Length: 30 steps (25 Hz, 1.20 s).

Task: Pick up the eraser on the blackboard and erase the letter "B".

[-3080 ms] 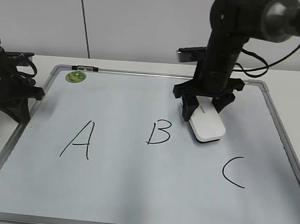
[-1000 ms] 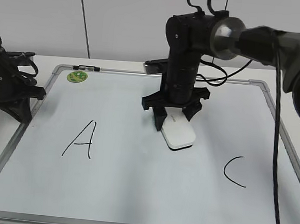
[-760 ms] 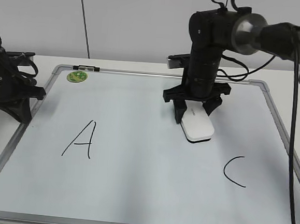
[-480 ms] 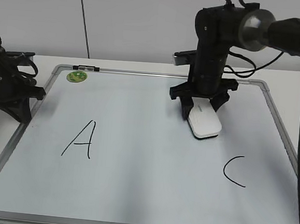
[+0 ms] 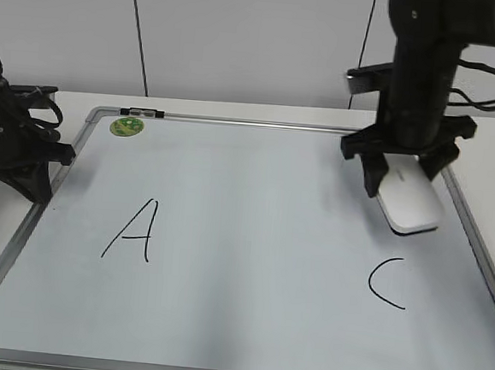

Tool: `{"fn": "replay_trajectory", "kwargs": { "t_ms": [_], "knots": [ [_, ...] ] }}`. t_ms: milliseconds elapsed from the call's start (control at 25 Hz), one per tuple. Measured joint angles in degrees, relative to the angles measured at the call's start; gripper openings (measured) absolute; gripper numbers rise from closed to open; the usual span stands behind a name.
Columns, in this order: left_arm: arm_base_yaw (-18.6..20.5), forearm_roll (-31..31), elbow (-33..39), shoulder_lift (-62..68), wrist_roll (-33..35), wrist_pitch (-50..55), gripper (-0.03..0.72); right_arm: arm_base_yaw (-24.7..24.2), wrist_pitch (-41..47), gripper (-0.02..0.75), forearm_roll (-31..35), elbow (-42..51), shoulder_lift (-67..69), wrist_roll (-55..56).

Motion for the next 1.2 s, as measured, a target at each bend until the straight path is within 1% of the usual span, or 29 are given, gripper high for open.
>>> {"fn": "replay_trajectory", "kwargs": {
  "t_ms": [120,160,360,400,440,560,720,840,1200],
  "knots": [
    [0.0,0.0,0.0,0.0,0.0,0.0,0.041,-2.5,-0.3,0.501,1.6,6.6,-4.0,0.2],
    [0.0,0.0,0.0,0.0,0.0,0.0,0.041,-4.7,-1.1,0.501,2.9,11.4,-6.5,0.2],
    [0.0,0.0,0.0,0.0,0.0,0.0,0.041,-11.0,-4.9,0.501,6.7,22.8,-12.9,-1.6],
    [0.0,0.0,0.0,0.0,0.0,0.0,0.041,-11.7,-5.2,0.501,7.5,23.8,-13.5,-2.4],
    [0.0,0.0,0.0,0.0,0.0,0.0,0.041,-12.9,-5.7,0.501,9.3,26.8,-14.3,-4.1],
    [0.0,0.0,0.0,0.0,0.0,0.1,0.041,-13.6,-6.4,0.501,10.9,30.1,-14.6,-5.8],
    [0.0,-0.1,-0.1,0.0,0.0,0.1,0.041,-13.7,-7.3,0.501,10.9,31.1,-14.6,-6.4],
    [0.0,-0.1,-0.1,0.0,0.0,0.1,0.041,-13.7,-7.5,0.501,9.3,31.1,-14.6,-6.5],
    [0.0,-0.1,-0.1,0.0,0.0,0.2,0.041,-13.7,-9.3,0.501,9.6,31.0,-14.6,-6.5]
  ]
}}
